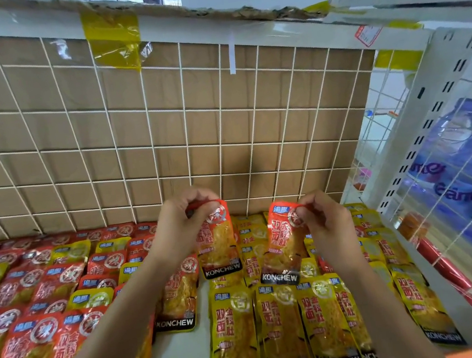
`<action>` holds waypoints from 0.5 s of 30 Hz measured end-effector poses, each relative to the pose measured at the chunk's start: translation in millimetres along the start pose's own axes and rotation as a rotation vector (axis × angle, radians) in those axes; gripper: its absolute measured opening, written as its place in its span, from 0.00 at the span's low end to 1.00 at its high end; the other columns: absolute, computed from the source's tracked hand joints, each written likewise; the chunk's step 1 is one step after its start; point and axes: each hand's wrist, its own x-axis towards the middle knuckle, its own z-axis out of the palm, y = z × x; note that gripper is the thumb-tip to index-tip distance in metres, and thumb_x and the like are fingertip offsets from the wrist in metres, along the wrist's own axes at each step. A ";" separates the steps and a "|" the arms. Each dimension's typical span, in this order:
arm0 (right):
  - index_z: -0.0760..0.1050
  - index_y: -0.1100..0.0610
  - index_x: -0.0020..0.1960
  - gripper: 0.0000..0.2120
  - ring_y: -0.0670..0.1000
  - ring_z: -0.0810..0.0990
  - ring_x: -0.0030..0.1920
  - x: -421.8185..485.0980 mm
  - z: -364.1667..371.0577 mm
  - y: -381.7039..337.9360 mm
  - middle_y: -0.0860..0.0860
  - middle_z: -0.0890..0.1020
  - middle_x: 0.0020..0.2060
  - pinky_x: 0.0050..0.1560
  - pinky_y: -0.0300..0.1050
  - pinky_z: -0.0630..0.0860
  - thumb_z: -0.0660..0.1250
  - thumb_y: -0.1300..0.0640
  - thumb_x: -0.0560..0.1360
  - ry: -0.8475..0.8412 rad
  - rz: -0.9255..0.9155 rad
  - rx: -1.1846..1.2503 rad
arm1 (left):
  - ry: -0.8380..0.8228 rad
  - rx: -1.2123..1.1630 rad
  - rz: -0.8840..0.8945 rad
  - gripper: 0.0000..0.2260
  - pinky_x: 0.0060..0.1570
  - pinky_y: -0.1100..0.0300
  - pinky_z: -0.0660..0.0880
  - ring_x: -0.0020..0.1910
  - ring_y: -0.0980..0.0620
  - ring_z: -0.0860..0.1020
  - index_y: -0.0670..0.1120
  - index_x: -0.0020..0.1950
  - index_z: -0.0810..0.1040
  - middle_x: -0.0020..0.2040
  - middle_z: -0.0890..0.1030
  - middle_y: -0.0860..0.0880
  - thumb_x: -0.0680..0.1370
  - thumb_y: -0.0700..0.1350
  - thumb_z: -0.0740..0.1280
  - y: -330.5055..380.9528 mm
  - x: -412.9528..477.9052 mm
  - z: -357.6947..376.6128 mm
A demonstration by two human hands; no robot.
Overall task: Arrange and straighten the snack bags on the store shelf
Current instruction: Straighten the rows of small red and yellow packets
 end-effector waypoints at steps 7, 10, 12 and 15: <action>0.72 0.47 0.39 0.14 0.43 0.75 0.33 -12.9 13.8 1.5 0.44 0.77 0.30 0.35 0.43 0.73 0.64 0.66 0.74 -0.078 0.050 0.022 | 0.098 0.145 -0.016 0.16 0.37 0.76 0.68 0.36 0.65 0.76 0.56 0.37 0.77 0.37 0.80 0.63 0.75 0.35 0.66 -4.5 -32.1 -36.8; 0.72 0.48 0.38 0.13 0.44 0.76 0.35 -18.1 25.6 0.5 0.45 0.78 0.32 0.37 0.39 0.71 0.65 0.66 0.74 -0.121 0.049 0.020 | 0.103 0.172 -0.035 0.21 0.38 0.77 0.67 0.38 0.67 0.76 0.64 0.40 0.76 0.39 0.79 0.65 0.75 0.35 0.66 -5.9 -49.9 -55.4; 0.71 0.47 0.37 0.15 0.42 0.75 0.36 -21.0 34.6 -4.4 0.45 0.78 0.33 0.37 0.32 0.69 0.66 0.66 0.73 -0.148 0.047 0.036 | 0.121 0.195 -0.040 0.22 0.39 0.76 0.68 0.39 0.66 0.76 0.65 0.41 0.76 0.40 0.80 0.64 0.74 0.35 0.67 -8.7 -61.8 -67.0; 0.72 0.48 0.36 0.15 0.40 0.76 0.34 -26.8 49.1 -12.3 0.45 0.78 0.31 0.36 0.28 0.68 0.65 0.67 0.73 -0.182 0.062 0.139 | 0.139 0.216 -0.086 0.14 0.40 0.75 0.69 0.39 0.64 0.77 0.56 0.40 0.77 0.39 0.80 0.62 0.74 0.35 0.67 -14.1 -78.8 -81.3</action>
